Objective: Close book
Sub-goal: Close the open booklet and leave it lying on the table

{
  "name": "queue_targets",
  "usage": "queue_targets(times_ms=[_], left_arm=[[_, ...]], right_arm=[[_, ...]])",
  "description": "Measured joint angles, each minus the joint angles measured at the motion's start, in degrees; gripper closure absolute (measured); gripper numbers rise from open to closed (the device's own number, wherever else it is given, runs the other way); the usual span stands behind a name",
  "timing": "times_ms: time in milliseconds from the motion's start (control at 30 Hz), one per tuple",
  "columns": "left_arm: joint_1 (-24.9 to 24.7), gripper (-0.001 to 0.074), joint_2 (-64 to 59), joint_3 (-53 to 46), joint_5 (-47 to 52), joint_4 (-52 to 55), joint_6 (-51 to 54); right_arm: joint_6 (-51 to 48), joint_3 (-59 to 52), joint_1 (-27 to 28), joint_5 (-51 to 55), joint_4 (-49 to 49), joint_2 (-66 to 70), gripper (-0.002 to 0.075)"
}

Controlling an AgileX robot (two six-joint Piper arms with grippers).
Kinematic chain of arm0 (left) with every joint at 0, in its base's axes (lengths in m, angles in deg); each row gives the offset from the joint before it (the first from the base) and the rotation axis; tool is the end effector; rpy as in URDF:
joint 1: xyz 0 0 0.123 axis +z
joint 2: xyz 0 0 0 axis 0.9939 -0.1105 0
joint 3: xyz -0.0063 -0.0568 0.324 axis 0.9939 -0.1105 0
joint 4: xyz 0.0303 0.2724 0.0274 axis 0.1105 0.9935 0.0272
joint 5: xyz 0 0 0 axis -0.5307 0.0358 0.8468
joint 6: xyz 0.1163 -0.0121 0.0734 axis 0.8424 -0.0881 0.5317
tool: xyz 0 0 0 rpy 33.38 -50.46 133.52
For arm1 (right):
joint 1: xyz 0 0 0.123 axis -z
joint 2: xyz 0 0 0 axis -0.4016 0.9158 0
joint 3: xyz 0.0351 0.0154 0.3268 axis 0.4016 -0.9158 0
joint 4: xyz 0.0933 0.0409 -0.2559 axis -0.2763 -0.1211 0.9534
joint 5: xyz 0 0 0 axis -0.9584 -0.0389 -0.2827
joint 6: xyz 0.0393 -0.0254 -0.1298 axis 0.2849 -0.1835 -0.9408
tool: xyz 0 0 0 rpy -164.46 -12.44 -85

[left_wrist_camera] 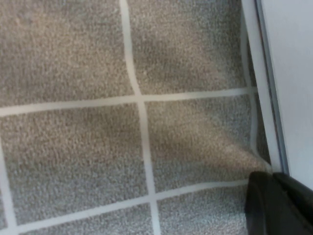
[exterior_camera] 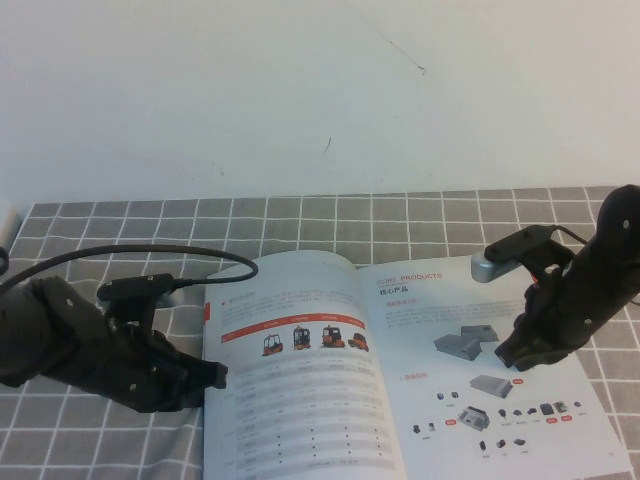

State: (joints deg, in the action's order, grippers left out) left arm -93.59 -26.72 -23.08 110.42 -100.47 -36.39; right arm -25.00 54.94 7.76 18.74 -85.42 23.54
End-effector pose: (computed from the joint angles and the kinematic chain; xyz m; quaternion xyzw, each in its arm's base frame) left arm 0.3389 -0.0943 0.1258 0.0065 0.9680 -0.1625 0.1913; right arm 0.3960 0.1362 0.1097 -0.2987 0.9434 0.0783 0.1207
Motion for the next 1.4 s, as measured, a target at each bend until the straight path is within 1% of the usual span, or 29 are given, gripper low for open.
queue_targets(times_ms=[233, 333, 433, 533, 667, 867, 967, 1067, 1133, 1167, 1200, 1333, 1400], left_arm=[[-0.42, 0.0737, 0.00, 0.03, -0.07, -0.65, -0.11], [-2.22, 0.0737, 0.00, 0.26, -0.27, -0.65, -0.11], [-5.18, 0.0737, -0.23, 1.57, 0.39, -0.65, -0.11], [-8.49, 0.0737, -0.23, 4.01, 1.32, -1.19, -0.11], [-11.48, 0.0737, -0.23, 8.03, 2.81, -2.82, -0.01], [-13.08, 0.0737, -0.23, 13.07, 3.99, -6.16, 0.79], [-13.08, 0.0737, -0.23, 13.90, 4.77, -4.64, 0.87], [-13.08, 0.0737, -0.23, 13.90, 6.59, 2.68, -1.73], [-13.08, 0.0737, -0.23, 13.90, 7.32, 11.26, -7.35], [-13.08, 0.0737, -0.23, 13.90, 7.59, 15.49, -11.33], [-13.08, 0.0737, -0.23, 13.90, 7.96, 22.58, -16.05], [-13.08, 0.0737, -0.23, 13.90, 11.04, 44.20, -34.41], [-13.08, 0.0737, -0.23, 13.90, 13.04, 52.01, -41.21]], right_arm=[[-0.11, 0.00, 0.00, 0.04, 0.00, 0.00, 0.0727], [-0.21, 0.00, 0.00, 0.13, 0.00, 0.00, 0.0727], [-0.21, 0.00, 0.00, 0.13, -0.11, 0.00, 0.0727], [-0.21, 0.00, 0.00, 0.13, -0.11, 0.00, 0.0727], [-0.21, 0.00, 0.00, 0.13, -0.22, 0.00, 0.0727], [-0.21, 0.00, 0.00, 0.13, -0.69, 0.00, 0.0727], [-0.21, 0.00, 0.00, 0.13, -0.90, 0.00, 0.0727], [-0.21, 0.00, 0.00, 0.24, -1.10, 0.00, 0.0727], [-0.21, 0.00, 0.00, 0.26, -1.20, 0.00, 0.0727], [-0.21, 0.00, 0.00, 0.26, -1.33, 0.00, 0.0727], [-0.21, 0.00, 0.00, 0.30, -1.33, 0.00, 0.0727], [-0.21, 0.00, 0.00, 0.39, -1.45, 0.00, 0.0727], [-0.21, 0.00, 0.00, 0.53, -1.55, 0.00, 0.0727]])
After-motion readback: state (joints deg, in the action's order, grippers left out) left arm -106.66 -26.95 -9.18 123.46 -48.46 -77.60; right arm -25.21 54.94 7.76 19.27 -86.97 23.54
